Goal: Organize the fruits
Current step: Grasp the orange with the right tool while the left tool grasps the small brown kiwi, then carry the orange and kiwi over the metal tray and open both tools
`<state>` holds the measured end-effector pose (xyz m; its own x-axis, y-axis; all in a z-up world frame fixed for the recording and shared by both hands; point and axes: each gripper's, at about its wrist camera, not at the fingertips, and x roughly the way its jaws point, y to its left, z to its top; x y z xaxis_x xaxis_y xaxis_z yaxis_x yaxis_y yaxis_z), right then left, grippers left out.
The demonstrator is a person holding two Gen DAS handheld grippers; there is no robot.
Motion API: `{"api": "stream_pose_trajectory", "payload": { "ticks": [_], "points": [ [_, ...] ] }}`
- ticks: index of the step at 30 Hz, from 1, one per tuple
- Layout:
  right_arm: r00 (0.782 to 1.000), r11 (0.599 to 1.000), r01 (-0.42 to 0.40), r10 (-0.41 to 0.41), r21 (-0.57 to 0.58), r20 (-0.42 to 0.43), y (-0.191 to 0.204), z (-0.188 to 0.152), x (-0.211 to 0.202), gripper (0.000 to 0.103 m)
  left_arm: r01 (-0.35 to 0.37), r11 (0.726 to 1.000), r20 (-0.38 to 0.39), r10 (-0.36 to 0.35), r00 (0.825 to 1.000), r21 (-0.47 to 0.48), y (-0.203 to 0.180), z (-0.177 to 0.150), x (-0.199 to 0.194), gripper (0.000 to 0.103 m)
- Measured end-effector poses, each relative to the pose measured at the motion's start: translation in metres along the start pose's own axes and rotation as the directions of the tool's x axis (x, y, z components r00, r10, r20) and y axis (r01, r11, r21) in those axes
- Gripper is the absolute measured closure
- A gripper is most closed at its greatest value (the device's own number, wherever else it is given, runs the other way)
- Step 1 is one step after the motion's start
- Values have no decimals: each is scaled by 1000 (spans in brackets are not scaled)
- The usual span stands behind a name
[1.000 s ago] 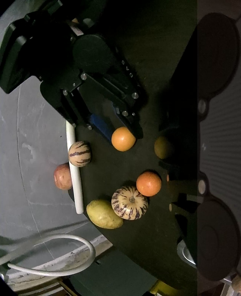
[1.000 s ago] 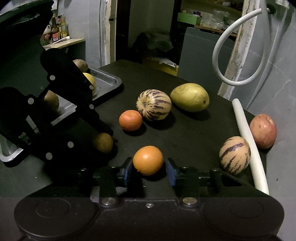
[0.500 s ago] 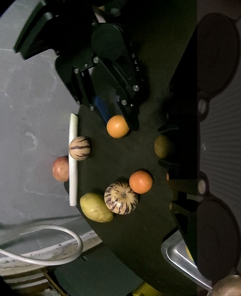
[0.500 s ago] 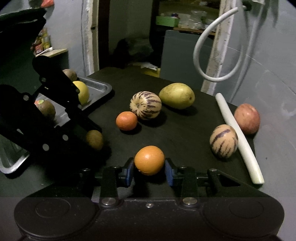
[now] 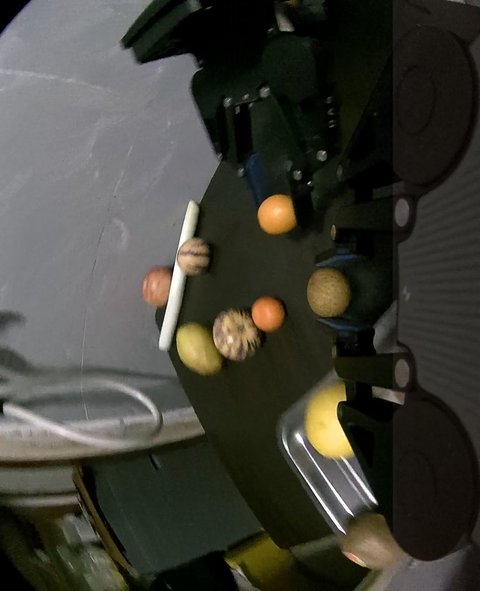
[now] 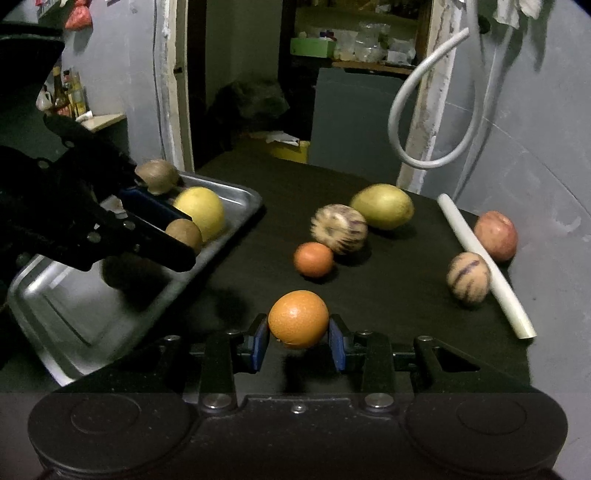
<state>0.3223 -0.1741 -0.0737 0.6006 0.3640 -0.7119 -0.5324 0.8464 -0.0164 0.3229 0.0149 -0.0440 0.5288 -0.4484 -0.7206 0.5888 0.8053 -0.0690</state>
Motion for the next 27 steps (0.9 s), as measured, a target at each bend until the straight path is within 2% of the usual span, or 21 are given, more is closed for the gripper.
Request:
{"api": "stream_pose_trajectory", "payload": {
  "ticks": [3, 8, 20, 27],
  "points": [
    [1000, 1000, -5, 5, 10, 13, 20, 6, -3, 66, -14, 999, -7, 14, 1000, -43, 11, -10, -14, 71],
    [1000, 997, -6, 4, 72, 27, 48, 12, -1, 66, 8, 992, -31, -12, 999, -125, 32, -29, -33, 71],
    [1000, 995, -9, 8, 95, 16, 111, 20, 6, 66, -56, 974, -39, 49, 998, -217, 83, -64, -68, 71],
    [1000, 993, -17, 19, 116, -13, 140, 20, 9, 66, -126, 951, -80, 107, 991, -282, 113, -81, -65, 71]
  ]
}}
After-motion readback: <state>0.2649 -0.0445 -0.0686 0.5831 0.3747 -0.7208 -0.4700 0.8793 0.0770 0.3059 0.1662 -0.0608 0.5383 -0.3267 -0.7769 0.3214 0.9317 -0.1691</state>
